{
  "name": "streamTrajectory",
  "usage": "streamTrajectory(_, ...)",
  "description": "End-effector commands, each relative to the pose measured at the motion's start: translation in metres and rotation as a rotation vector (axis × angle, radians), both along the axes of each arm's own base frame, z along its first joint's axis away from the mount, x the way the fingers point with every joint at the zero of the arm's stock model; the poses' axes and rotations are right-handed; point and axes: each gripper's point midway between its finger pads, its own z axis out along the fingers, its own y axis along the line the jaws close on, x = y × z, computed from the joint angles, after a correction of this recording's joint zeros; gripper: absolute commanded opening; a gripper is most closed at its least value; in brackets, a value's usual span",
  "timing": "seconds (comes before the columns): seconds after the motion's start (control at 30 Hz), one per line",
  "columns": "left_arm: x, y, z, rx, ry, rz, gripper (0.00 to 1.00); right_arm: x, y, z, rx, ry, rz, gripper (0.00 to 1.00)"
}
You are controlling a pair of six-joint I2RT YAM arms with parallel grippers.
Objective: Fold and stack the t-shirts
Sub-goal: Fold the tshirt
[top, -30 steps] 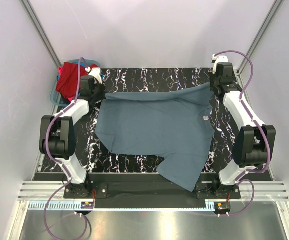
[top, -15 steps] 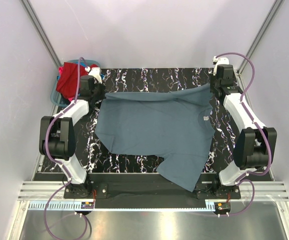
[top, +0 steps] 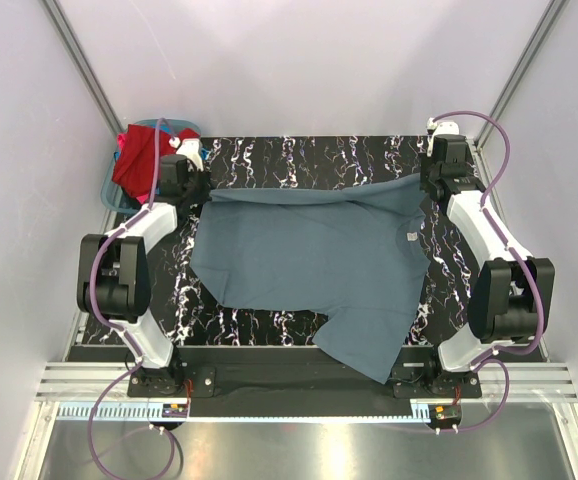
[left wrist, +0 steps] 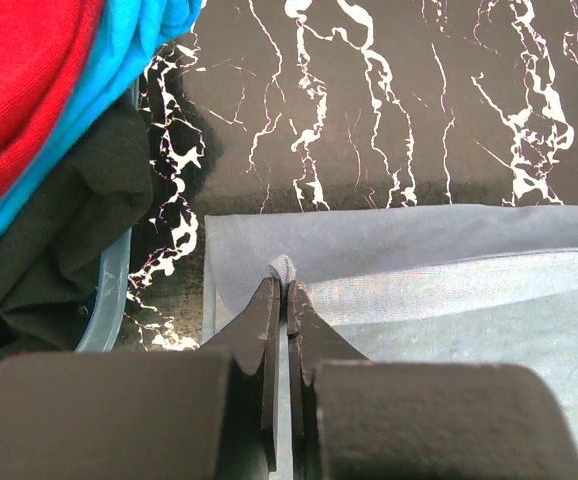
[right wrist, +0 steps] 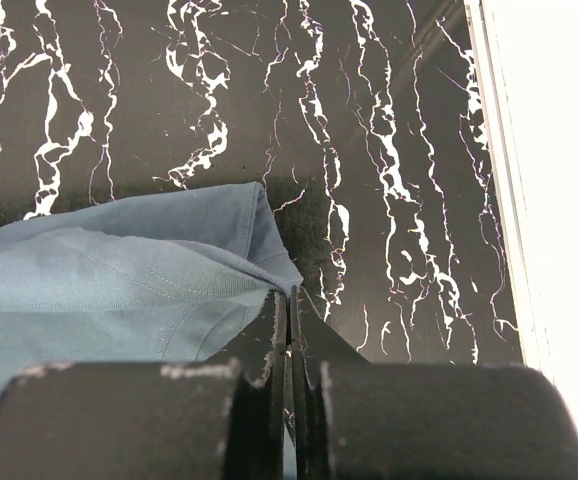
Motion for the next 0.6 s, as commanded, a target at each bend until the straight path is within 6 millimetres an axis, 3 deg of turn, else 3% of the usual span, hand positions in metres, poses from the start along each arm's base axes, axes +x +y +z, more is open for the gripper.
streamTrajectory(0.0,0.012,0.006,0.044,-0.012,-0.134,0.019,0.00,0.005,-0.006,0.033,0.006,-0.102,-0.033,0.00)
streamTrajectory(0.3,0.016,0.009,0.048,-0.063,-0.136,0.057,0.00,0.007,-0.010,0.032,0.026,-0.110,-0.062,0.00)
streamTrajectory(0.57,0.017,0.008,0.050,-0.043,-0.135,0.039,0.00,0.022,-0.007,0.039,0.035,-0.124,-0.039,0.00)
